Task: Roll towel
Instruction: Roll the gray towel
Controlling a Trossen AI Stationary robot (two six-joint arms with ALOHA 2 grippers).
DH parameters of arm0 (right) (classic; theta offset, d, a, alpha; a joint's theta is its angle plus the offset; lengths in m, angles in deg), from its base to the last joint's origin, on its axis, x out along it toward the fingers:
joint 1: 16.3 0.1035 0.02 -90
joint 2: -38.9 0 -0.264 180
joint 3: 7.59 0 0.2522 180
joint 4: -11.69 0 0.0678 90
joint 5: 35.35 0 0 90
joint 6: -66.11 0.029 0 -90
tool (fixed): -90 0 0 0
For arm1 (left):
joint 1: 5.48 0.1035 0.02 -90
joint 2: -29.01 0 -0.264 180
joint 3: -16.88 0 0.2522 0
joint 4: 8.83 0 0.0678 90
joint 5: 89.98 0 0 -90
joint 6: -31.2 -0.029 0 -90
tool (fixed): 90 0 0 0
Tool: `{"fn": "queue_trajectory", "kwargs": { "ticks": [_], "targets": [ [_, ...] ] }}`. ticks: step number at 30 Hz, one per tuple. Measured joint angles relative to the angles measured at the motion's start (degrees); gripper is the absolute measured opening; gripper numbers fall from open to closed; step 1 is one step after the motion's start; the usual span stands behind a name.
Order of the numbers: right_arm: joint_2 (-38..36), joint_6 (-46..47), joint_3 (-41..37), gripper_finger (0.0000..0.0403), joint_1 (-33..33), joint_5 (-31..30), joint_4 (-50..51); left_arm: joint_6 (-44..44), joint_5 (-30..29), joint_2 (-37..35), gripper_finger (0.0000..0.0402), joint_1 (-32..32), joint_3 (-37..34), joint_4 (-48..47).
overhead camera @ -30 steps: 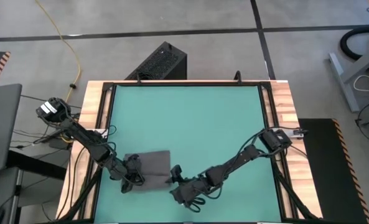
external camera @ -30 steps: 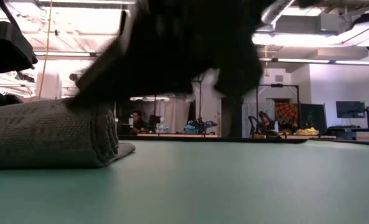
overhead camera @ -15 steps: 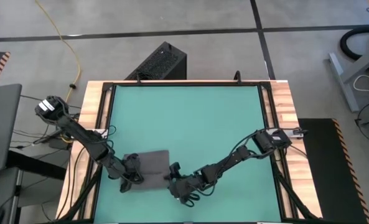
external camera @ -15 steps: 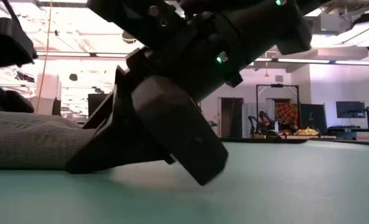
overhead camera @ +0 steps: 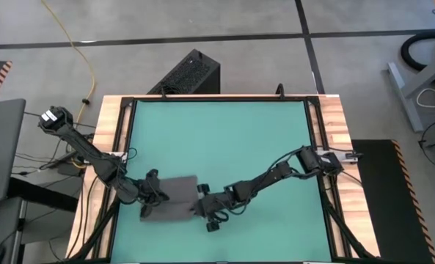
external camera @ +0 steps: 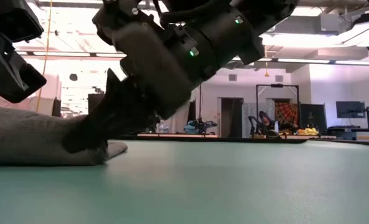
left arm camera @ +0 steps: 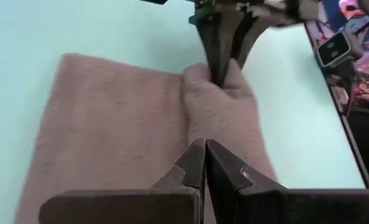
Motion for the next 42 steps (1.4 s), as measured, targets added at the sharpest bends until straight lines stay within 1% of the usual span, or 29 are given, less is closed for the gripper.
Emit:
{"fn": "queue_trajectory", "kwargs": {
  "ticks": [2,6,7,9,13,17,20,26,30,38,42],
  "targets": [
    [-0.88,4.8,-0.09,0.0041,-0.9,5.12,0.17,0.02,0.04,0.06,0.0,0.0,0.0,-0.61],
    [-1.92,17.71,-0.15,0.0043,-3.96,18.08,-0.27,0.03,-0.2,1.02,0.0,0.21,0.0,-1.05],
    [-1.93,20.55,-0.15,0.0043,-4.72,20.58,-0.27,0.06,-0.35,1.47,0.0,0.41,0.0,-1.04],
    [-1.96,25.9,-0.15,0.0043,-5.99,23.05,-0.14,0.09,-0.36,2.59,0.0,0.87,0.02,-0.94],
    [-2.05,33.99,-0.15,0.0043,-7.85,22.89,1.5,-0.84,-0.34,4.7,0.0,1.17,0.02,1.76],
    [-2.14,39.75,-0.15,0.0043,-8.33,19.51,3.0,-4.69,0.51,5.7,0.0,1.16,0.02,6.59],
    [-2.16,42.08,-0.13,0.0043,-8.39,17.52,3.52,-6.23,1.24,5.68,0.0,1.16,0.06,8.12],
    [-2.18,43.38,-0.11,0.0043,-8.39,16.94,3.57,-5.37,3.62,7.25,0.0,1.16,0.07,7.05],
    [-2.18,43.84,-0.11,0.0044,-8.39,16.78,3.4,-1.16,4.47,10.84,0.0,1.16,0.11,3.58],
    [-2.18,47.03,-0.11,0.0044,-8.29,15.13,3.51,4.08,7.75,18.3,0.0,1.2,0.37,2.61],
    [-2.18,45.72,-0.11,0.0053,-7.76,15.09,3.59,5.76,9.08,20.01,0.0,1.22,0.46,2.7]
  ]
}}
